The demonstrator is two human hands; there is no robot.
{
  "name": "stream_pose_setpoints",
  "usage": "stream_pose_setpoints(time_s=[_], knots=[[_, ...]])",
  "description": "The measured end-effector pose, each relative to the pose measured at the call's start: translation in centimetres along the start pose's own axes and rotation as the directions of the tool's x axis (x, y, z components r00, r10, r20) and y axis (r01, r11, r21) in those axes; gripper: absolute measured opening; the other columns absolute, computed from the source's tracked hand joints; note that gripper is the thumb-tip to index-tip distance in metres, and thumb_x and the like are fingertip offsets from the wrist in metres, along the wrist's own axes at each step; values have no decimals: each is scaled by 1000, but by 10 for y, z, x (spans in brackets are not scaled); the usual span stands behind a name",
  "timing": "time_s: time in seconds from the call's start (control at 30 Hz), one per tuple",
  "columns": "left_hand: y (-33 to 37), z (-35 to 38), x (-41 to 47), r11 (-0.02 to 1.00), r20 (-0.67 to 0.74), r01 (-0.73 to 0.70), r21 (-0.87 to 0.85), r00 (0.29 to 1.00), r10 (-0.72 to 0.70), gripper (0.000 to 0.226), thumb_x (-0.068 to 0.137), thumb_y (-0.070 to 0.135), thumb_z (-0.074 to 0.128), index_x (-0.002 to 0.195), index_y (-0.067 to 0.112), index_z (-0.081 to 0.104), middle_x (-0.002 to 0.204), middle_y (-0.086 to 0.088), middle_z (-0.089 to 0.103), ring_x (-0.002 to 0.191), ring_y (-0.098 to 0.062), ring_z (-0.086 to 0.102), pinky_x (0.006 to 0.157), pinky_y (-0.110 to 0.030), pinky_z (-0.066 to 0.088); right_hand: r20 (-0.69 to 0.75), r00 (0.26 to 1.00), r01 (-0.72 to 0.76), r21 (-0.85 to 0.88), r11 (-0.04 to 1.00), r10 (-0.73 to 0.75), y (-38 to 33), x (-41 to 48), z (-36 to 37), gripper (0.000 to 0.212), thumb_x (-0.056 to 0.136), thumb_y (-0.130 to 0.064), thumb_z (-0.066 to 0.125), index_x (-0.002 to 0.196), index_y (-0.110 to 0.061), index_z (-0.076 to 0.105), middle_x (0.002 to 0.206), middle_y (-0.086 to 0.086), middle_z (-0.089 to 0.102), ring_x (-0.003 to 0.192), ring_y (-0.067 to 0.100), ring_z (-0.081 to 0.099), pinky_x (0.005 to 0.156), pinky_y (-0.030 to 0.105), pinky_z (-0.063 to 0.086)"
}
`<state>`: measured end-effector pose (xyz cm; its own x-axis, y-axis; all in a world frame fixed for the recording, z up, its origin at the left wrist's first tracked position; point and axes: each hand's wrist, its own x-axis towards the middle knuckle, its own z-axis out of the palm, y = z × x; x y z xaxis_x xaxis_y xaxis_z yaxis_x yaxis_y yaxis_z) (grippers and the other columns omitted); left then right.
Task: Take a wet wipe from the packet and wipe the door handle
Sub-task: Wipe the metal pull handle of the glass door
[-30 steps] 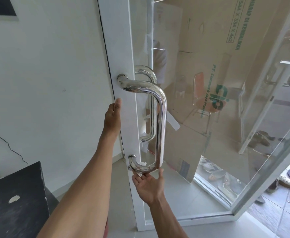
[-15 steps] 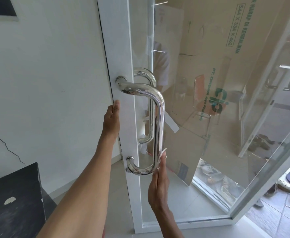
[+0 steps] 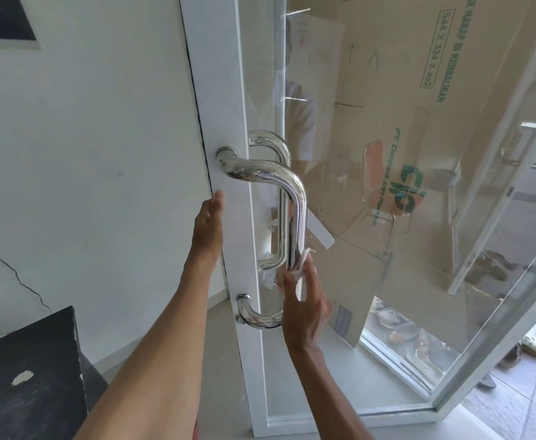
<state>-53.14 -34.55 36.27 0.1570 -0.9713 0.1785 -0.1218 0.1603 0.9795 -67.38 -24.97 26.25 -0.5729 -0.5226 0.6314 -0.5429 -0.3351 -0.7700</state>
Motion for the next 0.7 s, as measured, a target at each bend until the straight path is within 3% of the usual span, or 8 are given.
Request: stream_pose_setpoints(time_s=[0.1,0.27,0.33,0.37,0.47,0.53,0.63,0.7], knots=[[-1,0,1,1000,-9,-8,2,1000,8,48,94,66,34,110,26,55,118,-2,60,112,-20,55,98,-34,41,2,1000,22,-10,1000,-22,-9,5,2,48,93,-47,52,131,-19,51,118,7,69,98,24,70,75,38,58],[-2,0,2,1000,-8,-1,4,1000,1,60,93,67,34,119,18,56,121,-6,61,114,-23,55,100,-37,42,177,983,52,8,999,-52,30,-49,-15,49,99,-27,36,142,-4,42,143,9,50,131,21,49,98,41,48],[-1,0,1,1000,-4,-3,5,1000,3,63,93,68,33,125,18,55,125,-4,59,118,-22,54,102,-37,41,225,974,29,-64,998,-14,50,-72,-21,46,98,-27,37,141,-12,45,137,5,57,119,19,60,88,30,53],[0,0,1,1000,-3,-4,5,1000,4,65,92,69,33,127,18,54,127,-3,59,120,-21,53,104,-38,40,253,967,-10,-100,995,36,56,-79,-24,45,97,-31,39,139,-18,45,125,6,66,101,20,69,76,22,52],[3,-1,-1,1000,-2,4,8,1000,-4,77,81,77,33,127,19,55,130,-3,59,122,-22,53,110,-44,39,254,959,-79,-176,981,123,62,-78,-22,49,90,-43,51,135,-24,52,92,2,75,59,22,65,53,16,37],[3,-1,-1,1000,-1,7,15,1000,-7,78,80,78,33,125,19,55,127,-5,60,120,-23,55,109,-47,40,173,981,-61,-161,985,89,52,-60,-13,49,88,-48,51,127,-18,60,96,4,76,64,23,69,55,18,46],[4,0,-2,1000,5,2,10,1000,-2,75,80,78,33,122,20,56,124,-5,61,117,-23,56,108,-47,42,25,1000,-16,-45,999,18,24,-24,-1,56,89,-54,51,117,-8,68,101,8,75,90,29,72,69,37,59],[4,-1,-1,1000,1,6,11,1000,-6,77,78,79,33,123,21,56,125,-4,61,118,-23,56,108,-47,41,-25,999,-30,-47,998,29,14,-11,3,55,85,-56,56,111,-10,71,93,9,75,83,35,70,67,40,57]])
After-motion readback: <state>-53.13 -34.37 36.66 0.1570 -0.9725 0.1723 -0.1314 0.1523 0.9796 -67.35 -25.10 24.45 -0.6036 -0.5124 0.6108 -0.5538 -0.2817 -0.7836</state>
